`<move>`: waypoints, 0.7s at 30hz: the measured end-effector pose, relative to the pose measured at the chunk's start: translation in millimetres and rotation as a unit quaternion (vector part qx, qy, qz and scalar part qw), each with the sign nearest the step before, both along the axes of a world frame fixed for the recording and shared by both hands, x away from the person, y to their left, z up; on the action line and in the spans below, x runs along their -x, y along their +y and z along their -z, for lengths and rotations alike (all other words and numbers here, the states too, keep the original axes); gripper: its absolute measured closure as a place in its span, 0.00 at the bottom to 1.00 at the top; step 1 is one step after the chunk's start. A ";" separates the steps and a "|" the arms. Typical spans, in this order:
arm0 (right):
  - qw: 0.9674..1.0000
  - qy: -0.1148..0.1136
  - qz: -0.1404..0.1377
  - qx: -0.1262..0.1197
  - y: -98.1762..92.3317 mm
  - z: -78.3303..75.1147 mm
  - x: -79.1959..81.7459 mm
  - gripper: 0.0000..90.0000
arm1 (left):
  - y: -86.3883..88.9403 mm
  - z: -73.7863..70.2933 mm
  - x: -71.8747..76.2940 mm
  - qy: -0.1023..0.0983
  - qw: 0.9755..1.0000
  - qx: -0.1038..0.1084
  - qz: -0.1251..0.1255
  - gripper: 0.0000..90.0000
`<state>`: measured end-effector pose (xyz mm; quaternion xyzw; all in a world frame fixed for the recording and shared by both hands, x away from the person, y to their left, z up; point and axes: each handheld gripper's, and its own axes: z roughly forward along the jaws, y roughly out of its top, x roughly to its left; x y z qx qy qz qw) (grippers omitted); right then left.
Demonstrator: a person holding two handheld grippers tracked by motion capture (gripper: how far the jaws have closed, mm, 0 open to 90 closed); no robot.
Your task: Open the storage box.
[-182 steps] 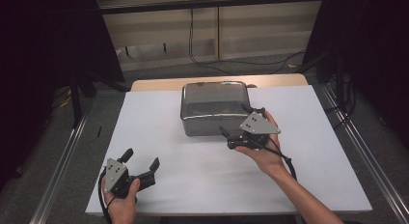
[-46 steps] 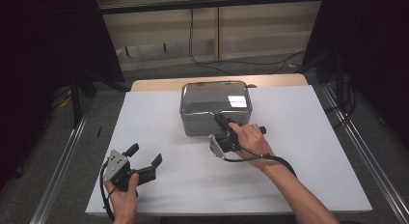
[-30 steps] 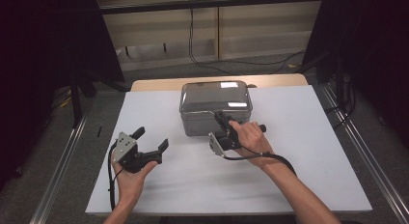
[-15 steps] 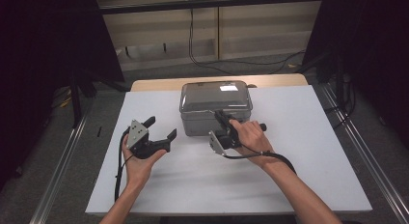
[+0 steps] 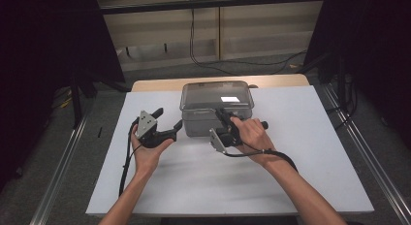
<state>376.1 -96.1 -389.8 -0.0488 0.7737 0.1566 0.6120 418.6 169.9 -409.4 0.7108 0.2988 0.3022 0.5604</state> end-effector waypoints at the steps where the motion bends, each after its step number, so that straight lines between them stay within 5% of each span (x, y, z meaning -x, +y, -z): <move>1: 1.000 0.000 0.000 0.001 0.3 -0.7 -0.2 0.91 | -0.9 -0.1 -2.5 -0.002 1.000 0.000 0.001 0.18; 8: 1.000 -0.004 0.000 -0.001 -0.4 -5.1 -1.7 0.92 | -8.3 -0.6 -15.5 -0.016 1.000 -0.015 0.002 0.19; 21: 1.000 -0.009 -0.002 -0.003 -0.2 -10.8 -4.6 0.92 | -24.0 -6.3 -36.8 -0.034 0.999 -0.026 0.000 0.44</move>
